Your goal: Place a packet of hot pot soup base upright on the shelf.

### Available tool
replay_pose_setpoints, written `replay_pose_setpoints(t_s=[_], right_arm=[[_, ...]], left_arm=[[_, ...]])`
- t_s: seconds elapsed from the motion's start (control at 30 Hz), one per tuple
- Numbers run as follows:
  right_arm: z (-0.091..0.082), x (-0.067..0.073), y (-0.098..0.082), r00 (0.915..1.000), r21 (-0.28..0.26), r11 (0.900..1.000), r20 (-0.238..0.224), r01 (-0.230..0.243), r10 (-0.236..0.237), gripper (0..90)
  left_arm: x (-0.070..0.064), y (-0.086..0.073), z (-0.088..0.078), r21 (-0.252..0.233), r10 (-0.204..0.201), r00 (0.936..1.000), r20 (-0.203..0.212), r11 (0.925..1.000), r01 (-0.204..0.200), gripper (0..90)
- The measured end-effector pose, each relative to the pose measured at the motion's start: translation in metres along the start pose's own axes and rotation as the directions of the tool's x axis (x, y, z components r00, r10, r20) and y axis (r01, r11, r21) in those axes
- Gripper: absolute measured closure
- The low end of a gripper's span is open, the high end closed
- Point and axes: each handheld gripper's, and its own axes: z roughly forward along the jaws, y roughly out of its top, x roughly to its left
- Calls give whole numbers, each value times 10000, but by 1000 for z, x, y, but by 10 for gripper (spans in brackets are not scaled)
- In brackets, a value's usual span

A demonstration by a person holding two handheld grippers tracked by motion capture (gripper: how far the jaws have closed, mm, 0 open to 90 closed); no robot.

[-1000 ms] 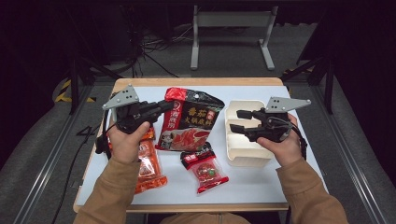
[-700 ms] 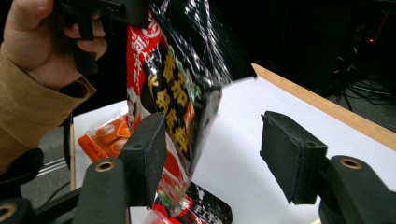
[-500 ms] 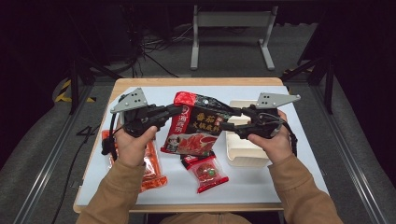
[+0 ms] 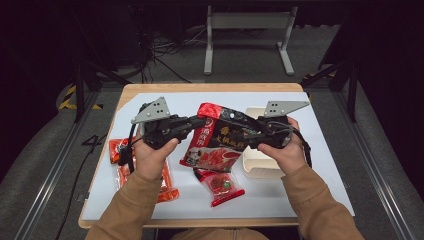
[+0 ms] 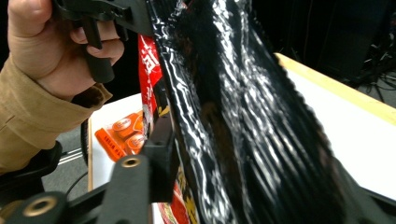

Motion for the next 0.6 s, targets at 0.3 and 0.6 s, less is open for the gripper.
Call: replay_pose_setpoints(t_s=[0.3, 0.6], right_arm=[[0, 2, 1, 9996, 219, 9997, -286, 49, -43, 760], [-3, 4, 8, 10000, 284, 9996, -51, 85, -84, 783]], left_arm=[[-1, -1, -1, -19, 166, 9999, -39, 9999, -166, 868], [-1, -2, -2, -3, 174, 9998, -104, 9998, -174, 857]])
